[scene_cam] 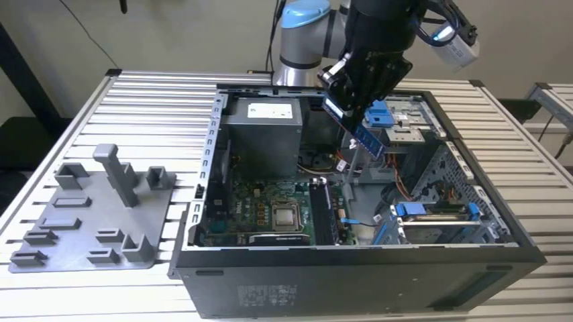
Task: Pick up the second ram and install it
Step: 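Insert the second ram into the second slot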
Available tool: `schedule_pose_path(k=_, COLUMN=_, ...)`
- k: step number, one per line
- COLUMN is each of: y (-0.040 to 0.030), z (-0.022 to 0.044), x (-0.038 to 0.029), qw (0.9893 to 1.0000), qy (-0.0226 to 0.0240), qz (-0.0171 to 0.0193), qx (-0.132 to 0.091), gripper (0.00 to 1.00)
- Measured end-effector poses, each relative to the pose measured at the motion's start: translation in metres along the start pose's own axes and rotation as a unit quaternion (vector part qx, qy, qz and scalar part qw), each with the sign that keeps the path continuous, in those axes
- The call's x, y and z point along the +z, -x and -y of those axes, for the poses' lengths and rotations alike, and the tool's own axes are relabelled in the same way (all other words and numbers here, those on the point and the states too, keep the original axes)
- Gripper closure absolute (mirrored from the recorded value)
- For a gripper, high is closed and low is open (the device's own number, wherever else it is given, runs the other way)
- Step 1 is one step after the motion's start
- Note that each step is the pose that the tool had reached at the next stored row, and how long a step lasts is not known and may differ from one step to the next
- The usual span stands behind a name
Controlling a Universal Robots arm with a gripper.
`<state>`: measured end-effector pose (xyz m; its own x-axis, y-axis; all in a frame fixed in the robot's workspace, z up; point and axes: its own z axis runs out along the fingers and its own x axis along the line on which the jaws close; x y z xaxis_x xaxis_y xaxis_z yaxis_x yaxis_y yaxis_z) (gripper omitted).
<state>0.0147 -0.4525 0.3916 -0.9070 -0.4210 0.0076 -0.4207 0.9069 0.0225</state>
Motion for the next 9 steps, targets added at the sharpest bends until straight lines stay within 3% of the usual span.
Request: schedule_pose_path(k=9, y=-0.0016, z=0.0039, x=0.0059, qw=0.9997, qy=0.0, qz=0.0005, qx=0.025, gripper=0.85)
